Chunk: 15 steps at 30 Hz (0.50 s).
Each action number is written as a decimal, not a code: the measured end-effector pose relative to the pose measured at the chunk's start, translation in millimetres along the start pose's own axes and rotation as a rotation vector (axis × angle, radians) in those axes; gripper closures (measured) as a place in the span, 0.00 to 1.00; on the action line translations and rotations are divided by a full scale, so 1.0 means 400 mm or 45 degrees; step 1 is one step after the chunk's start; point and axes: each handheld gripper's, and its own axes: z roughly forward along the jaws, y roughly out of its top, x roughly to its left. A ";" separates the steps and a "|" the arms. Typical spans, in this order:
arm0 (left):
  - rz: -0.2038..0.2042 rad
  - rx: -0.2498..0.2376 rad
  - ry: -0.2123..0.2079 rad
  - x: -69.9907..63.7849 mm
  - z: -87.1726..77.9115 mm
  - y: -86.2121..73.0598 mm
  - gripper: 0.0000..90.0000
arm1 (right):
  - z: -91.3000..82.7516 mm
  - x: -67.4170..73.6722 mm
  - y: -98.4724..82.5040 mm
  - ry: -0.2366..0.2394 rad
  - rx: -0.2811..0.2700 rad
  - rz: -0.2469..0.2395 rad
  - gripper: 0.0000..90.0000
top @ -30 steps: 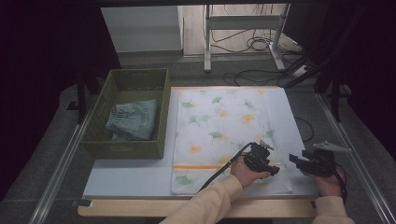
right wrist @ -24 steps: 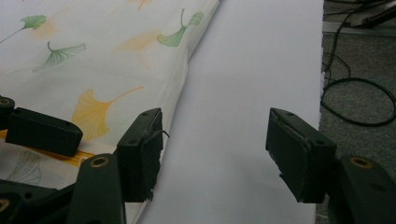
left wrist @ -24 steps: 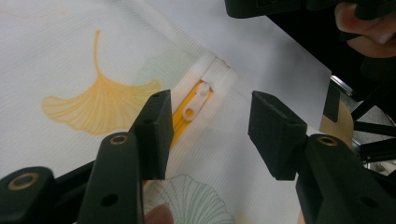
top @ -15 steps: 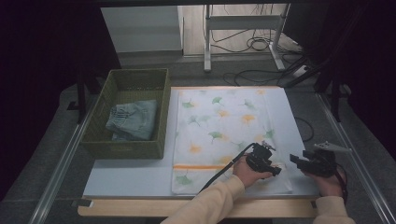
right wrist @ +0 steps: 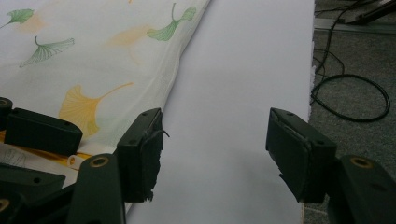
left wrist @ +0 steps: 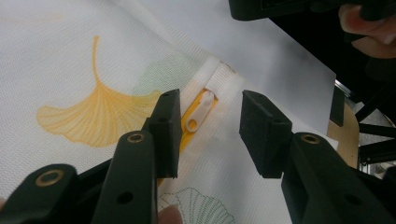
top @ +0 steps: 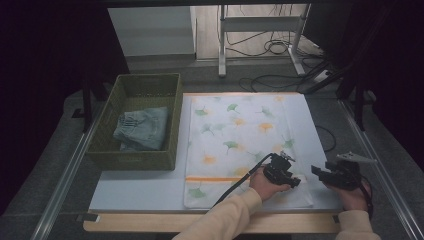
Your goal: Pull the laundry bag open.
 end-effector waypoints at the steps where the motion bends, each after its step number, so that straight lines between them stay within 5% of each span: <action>1: 0.010 0.004 0.006 -0.002 0.000 0.000 0.66 | 0.000 -0.001 0.000 -0.002 0.000 -0.001 0.41; 15: 0.000 0.008 -0.003 0.002 0.002 0.000 0.72 | -0.004 -0.002 0.000 -0.023 -0.016 -0.003 0.41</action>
